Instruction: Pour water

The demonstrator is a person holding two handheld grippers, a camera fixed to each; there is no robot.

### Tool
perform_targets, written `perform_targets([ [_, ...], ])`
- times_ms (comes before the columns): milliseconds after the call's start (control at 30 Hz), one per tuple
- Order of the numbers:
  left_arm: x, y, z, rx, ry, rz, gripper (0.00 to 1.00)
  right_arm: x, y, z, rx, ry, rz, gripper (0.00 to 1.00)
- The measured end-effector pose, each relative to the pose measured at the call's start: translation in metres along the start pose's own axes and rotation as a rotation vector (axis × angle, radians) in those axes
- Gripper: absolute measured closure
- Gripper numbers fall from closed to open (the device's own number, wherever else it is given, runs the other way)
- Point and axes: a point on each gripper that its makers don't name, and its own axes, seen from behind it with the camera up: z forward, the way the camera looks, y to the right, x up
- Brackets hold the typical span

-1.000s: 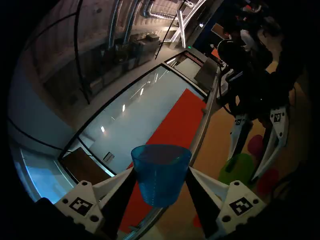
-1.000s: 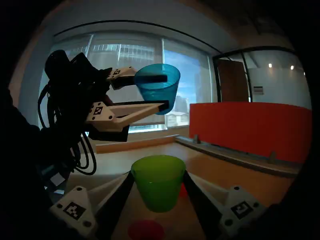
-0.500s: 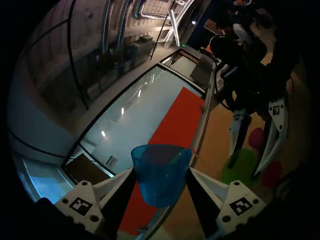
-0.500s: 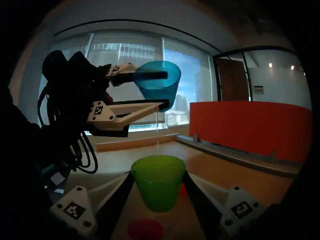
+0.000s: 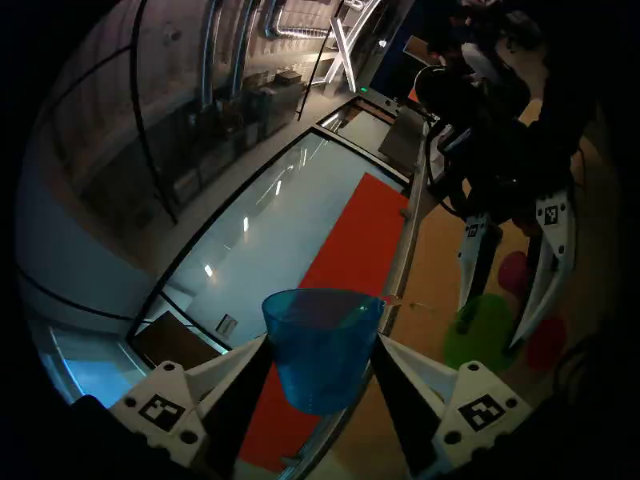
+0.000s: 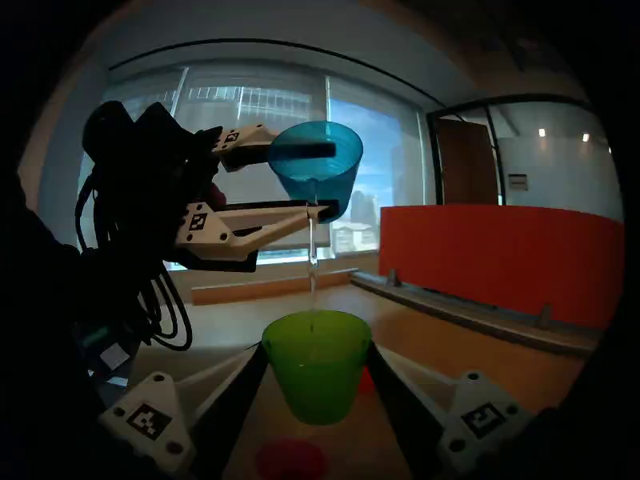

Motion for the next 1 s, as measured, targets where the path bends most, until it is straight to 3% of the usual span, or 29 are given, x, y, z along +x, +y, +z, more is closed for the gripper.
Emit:
perform_targets([
  [1000,0.009,-0.002,0.0022,0.004,0.012,0.097,0.19,0.0024,0.0017,-0.0041,-0.004,0.006,-0.008,0.1],
])
